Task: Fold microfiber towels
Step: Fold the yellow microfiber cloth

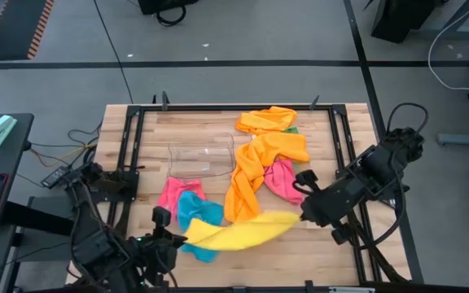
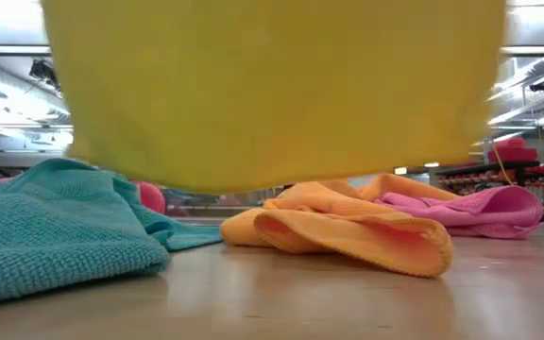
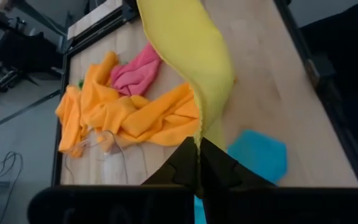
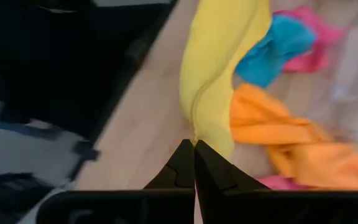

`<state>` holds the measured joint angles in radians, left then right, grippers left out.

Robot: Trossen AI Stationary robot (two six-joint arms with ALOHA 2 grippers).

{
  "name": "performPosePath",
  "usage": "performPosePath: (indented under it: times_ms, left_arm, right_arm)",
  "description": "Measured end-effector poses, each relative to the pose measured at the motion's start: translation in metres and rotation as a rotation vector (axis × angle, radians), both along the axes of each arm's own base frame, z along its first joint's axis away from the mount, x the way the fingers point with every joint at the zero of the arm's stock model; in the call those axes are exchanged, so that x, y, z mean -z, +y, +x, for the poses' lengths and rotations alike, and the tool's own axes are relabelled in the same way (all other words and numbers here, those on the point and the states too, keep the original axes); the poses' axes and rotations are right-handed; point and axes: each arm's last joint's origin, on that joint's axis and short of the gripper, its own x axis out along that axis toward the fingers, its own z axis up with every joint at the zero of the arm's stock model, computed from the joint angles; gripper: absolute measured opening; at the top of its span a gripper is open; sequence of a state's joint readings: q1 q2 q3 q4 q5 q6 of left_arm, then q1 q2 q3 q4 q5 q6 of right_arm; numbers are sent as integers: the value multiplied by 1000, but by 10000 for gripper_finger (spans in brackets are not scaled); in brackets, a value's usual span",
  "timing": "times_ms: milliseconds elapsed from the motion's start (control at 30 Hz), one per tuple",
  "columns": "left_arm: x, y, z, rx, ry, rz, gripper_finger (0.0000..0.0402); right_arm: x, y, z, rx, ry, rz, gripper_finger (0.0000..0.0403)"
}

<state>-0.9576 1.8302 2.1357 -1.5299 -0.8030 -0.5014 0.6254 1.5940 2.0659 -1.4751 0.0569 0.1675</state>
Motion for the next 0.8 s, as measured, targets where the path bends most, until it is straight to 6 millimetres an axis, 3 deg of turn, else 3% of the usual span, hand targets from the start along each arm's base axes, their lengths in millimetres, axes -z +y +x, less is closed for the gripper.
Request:
performPosePath:
  times_ms: [133, 400, 633, 800]
  left_arm:
    - [0, -2, -3, -1, -2, -14, 31]
    - [-4, -8, 11, 50, -65, -46, 7]
    - [-6, 0, 26, 54, -79, -16, 30]
    - [-5, 9, 34, 11, -72, -15, 17]
  right_arm:
    - [3, 4, -3, 25, 58, 35, 4]
    - [4, 25, -22, -37, 89, 56, 4]
    - [7, 33, -38, 31, 129, 6, 4]
    - [7, 34, -39, 64, 76, -34, 4]
